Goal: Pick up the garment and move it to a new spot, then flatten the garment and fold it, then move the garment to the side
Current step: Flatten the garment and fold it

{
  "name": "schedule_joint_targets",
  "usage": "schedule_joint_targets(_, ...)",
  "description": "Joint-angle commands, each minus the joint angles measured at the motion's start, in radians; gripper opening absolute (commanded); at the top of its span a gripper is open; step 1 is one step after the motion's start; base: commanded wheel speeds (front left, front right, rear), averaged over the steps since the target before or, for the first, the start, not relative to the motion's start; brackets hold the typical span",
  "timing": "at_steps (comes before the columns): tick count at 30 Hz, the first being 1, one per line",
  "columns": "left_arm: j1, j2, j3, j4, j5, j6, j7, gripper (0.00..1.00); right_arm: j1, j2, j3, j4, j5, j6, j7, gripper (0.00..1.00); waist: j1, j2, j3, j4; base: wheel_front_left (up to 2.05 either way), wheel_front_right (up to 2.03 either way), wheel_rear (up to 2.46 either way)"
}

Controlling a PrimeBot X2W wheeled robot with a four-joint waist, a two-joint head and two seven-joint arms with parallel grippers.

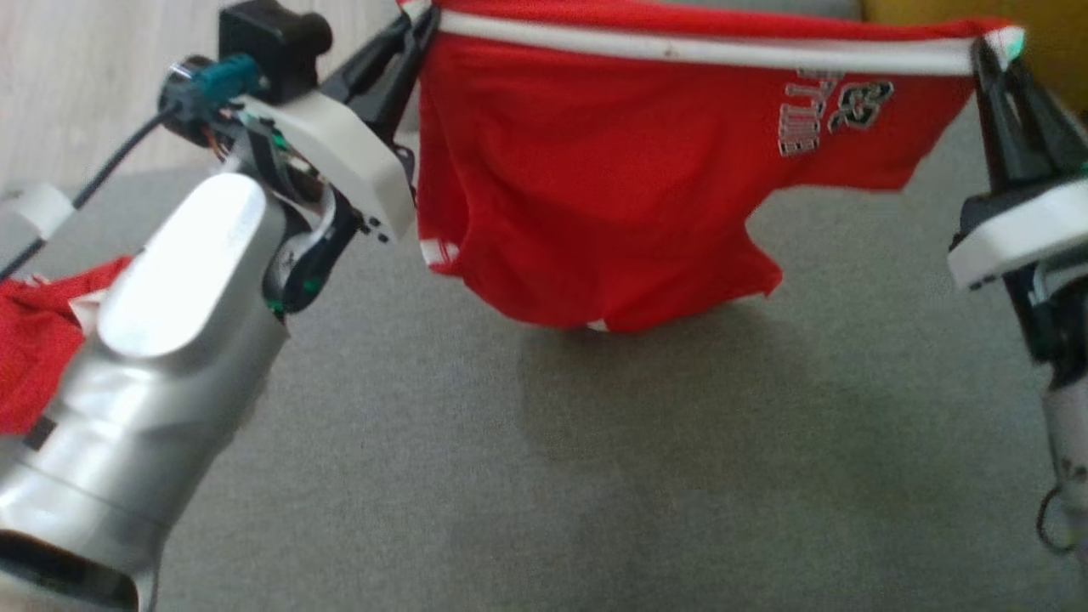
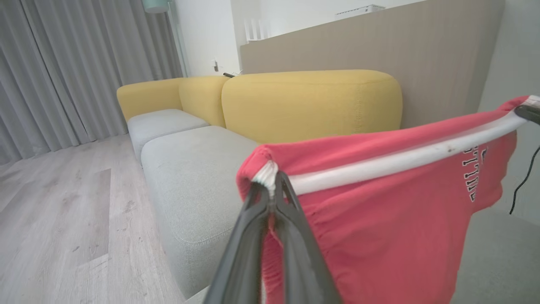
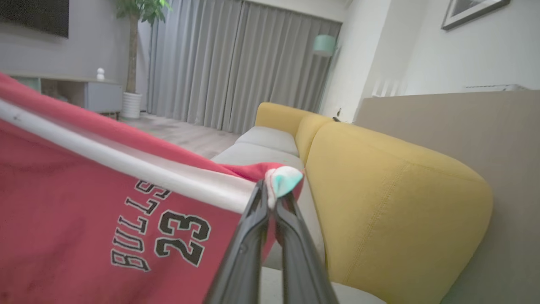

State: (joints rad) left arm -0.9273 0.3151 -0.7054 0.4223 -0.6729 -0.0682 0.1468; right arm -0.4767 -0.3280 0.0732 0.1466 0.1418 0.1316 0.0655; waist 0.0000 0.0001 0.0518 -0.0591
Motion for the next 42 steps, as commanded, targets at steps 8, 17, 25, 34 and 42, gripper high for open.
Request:
schedule_joint_targets(8, -0.292, 0.026, 0.135, 0.077, 0.014, 0.061, -0.050, 0.00, -0.454, -0.080, 0.124, 0.155, 0.024, -0.001, 0.012, 0.00, 0.0000, -0.0001, 0.263, -0.037, 0.00, 0.00, 0.00)
schedule_joint_targets(17, -0.585, -0.052, 0.207, 0.289, 0.066, 0.097, -0.301, 0.00, -0.857, -0.003, 0.061, 0.515, -0.090, -0.001, -0.218, 0.00, 0.0000, -0.0001, 0.386, -0.050, 0.00, 0.00, 0.00)
schedule_joint_targets(25, -0.512, -0.123, 0.161, 0.439, 0.047, -0.010, -0.368, 0.00, -0.790, 0.019, 0.124, 0.742, -0.132, -0.001, -0.288, 0.00, 0.0000, -0.0001, 0.402, -0.038, 0.00, 0.00, 0.00)
schedule_joint_targets(34, -0.234, -0.144, 0.003, 0.503, 0.052, -0.061, -0.395, 0.00, -0.590, -0.045, 0.355, 0.956, -0.042, -0.001, -0.266, 0.00, 0.0000, -0.0001, 0.350, -0.001, 0.00, 0.00, 0.00)
schedule_joint_targets(42, -0.002, -0.084, -0.162, 0.379, -0.010, -0.062, -0.400, 0.00, -0.435, -0.164, 0.632, 0.882, 0.228, -0.001, -0.116, 0.00, 0.0000, -0.0001, 0.238, 0.015, 0.00, 0.00, 0.00)
